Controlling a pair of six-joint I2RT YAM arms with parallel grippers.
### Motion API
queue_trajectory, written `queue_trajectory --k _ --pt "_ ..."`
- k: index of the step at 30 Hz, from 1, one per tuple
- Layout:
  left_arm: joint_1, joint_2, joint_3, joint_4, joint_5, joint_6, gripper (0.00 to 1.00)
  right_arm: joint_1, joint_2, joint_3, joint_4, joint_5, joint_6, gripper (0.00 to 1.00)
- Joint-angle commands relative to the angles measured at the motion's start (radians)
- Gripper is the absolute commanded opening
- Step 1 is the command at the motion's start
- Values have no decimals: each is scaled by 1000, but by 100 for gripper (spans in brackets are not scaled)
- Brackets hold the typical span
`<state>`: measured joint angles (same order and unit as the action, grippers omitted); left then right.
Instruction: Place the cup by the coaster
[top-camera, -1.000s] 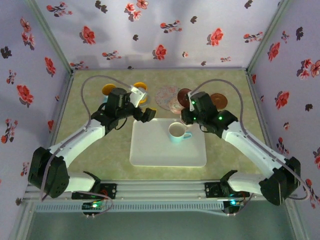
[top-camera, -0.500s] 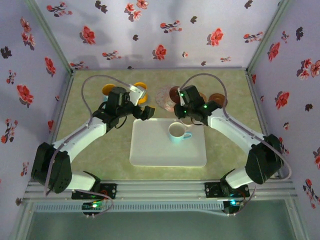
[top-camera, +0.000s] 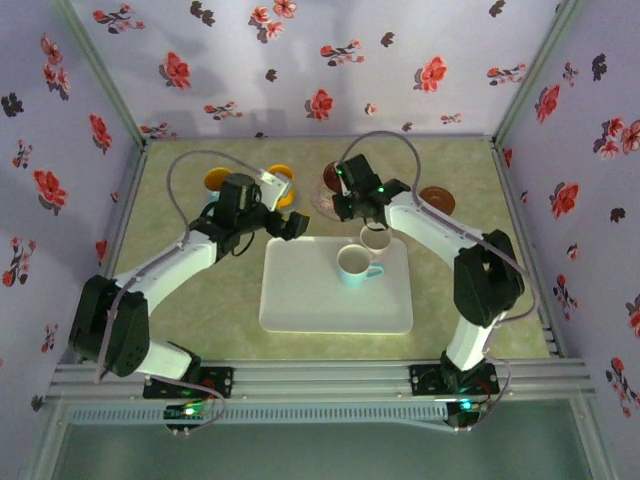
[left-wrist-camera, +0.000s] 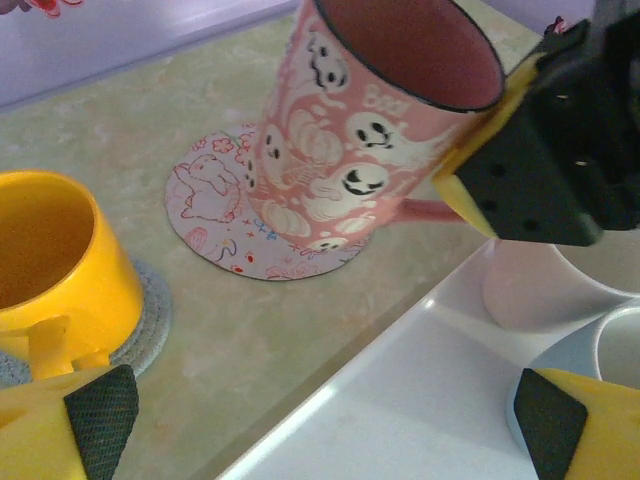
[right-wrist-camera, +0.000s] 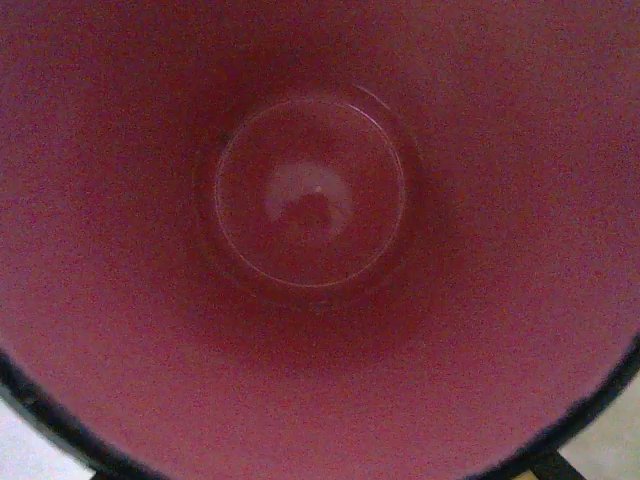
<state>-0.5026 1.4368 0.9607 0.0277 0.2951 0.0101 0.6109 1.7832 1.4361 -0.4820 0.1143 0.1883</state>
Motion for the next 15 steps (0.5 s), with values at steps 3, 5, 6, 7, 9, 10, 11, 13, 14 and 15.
queue_trajectory --k 3,5,6,7,9,10,11,13,14,15 --pt "9 31 -2 43 -2 27 100 -21 75 148 -8 80 -17 0" --pt "9 38 -3 40 1 34 100 -25 107 178 -24 94 -6 0" --pt "9 40 -4 39 4 39 100 -28 122 196 -33 97 1 0" --pt "10 43 -6 38 5 43 100 -31 135 209 -39 100 6 0" --pt "10 47 -8 35 6 50 100 -34 163 236 -53 103 14 0" --pt "10 48 -9 36 5 52 100 -36 173 247 -59 103 17 0" --pt "10 52 -10 34 4 57 100 -37 188 261 -69 105 20 0" --pt "11 55 -11 32 7 62 100 -41 212 287 -87 109 24 0" --pt "12 56 -13 32 8 65 100 -43 225 299 -98 113 26 0" --pt "10 56 -14 32 8 67 100 -45 235 308 -106 116 28 0"
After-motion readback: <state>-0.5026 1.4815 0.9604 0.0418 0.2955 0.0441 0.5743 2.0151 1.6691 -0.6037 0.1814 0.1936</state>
